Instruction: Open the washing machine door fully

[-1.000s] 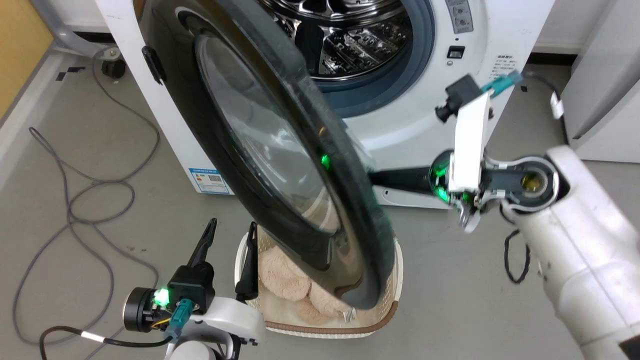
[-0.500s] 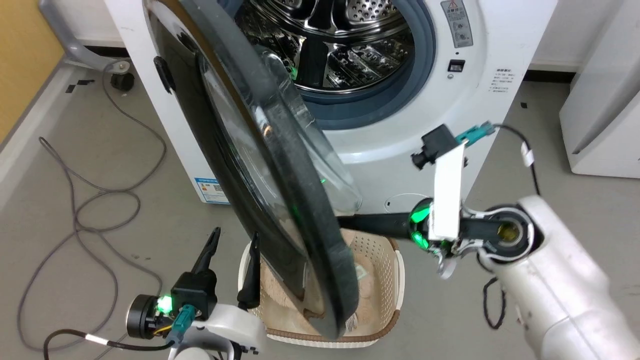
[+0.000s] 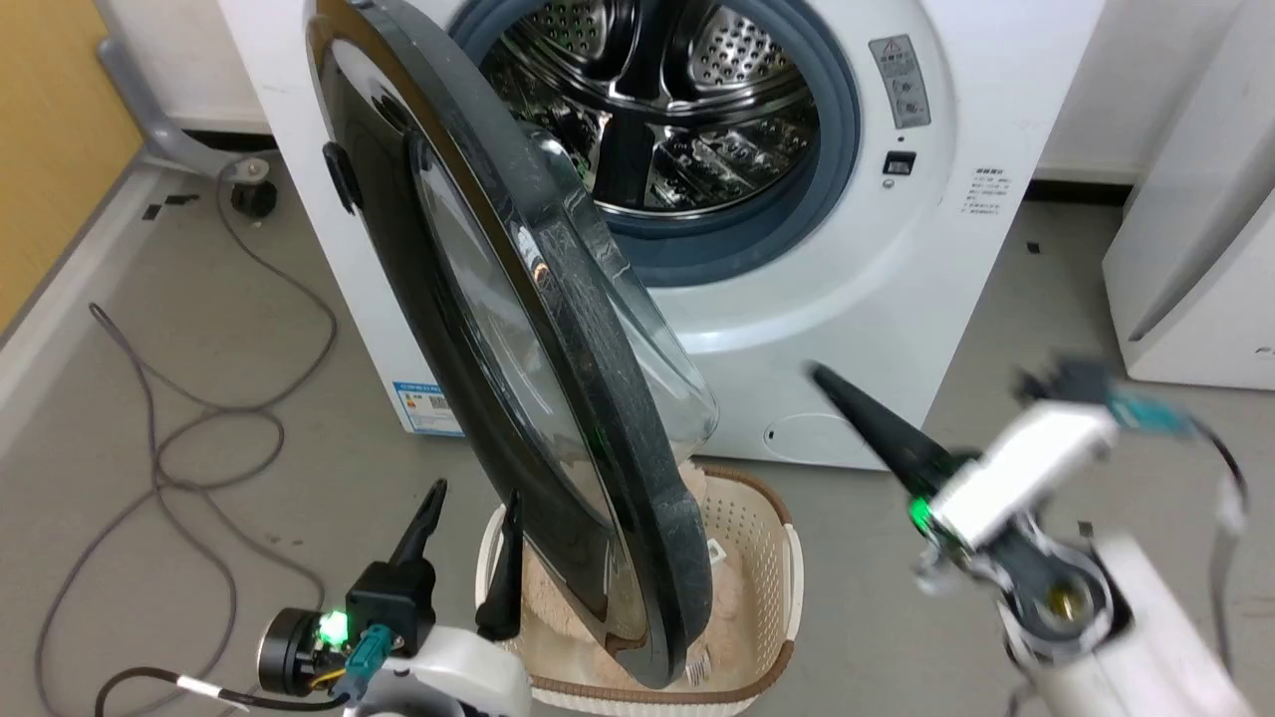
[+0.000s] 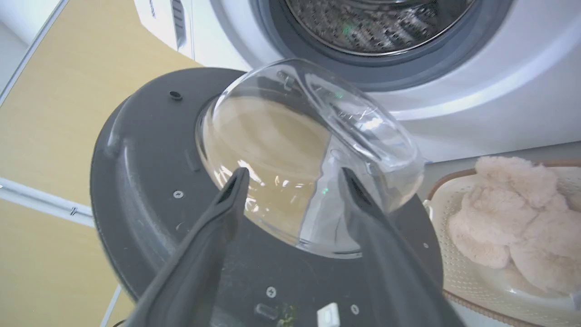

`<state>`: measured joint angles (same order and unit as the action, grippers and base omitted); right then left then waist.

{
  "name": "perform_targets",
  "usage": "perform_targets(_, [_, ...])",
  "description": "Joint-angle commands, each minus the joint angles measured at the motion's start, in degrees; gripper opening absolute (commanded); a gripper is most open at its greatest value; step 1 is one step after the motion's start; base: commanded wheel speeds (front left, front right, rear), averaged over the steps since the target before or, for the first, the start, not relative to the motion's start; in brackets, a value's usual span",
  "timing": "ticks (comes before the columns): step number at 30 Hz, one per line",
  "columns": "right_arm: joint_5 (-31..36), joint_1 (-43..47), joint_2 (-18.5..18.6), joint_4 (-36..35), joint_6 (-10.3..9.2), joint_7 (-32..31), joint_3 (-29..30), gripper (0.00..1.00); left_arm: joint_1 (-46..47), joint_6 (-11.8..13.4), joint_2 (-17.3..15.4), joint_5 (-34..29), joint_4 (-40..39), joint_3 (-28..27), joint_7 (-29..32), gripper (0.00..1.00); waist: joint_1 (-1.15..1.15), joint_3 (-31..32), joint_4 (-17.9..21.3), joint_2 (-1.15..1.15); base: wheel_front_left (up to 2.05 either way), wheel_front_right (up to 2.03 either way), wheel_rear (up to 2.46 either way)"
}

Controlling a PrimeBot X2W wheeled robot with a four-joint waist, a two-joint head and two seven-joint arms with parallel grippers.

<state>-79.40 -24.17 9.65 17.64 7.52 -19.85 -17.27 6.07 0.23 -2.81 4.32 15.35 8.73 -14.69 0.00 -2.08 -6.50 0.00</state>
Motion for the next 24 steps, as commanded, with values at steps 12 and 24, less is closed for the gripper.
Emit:
perform_targets(12, [15.02, 17.74, 0.66, 1.85, -0.03, 29.46, 8.88, 1.00, -1.68, -1.72, -0.08, 1.03, 0.60, -1.45, -0.30, 1.00, 0.00, 1.46, 2.14, 0.00, 0.00, 0.00, 0.00])
perform_targets(24, [55.49, 23.18, -4.76, -6.65, -0.03, 34.82, 23.97, 1.00, -1.76, -1.51, -0.08, 1.53, 0.42, -2.85, -0.30, 1.00, 0.00, 1.49, 3.53, 0.00, 0.00, 0.00, 0.00])
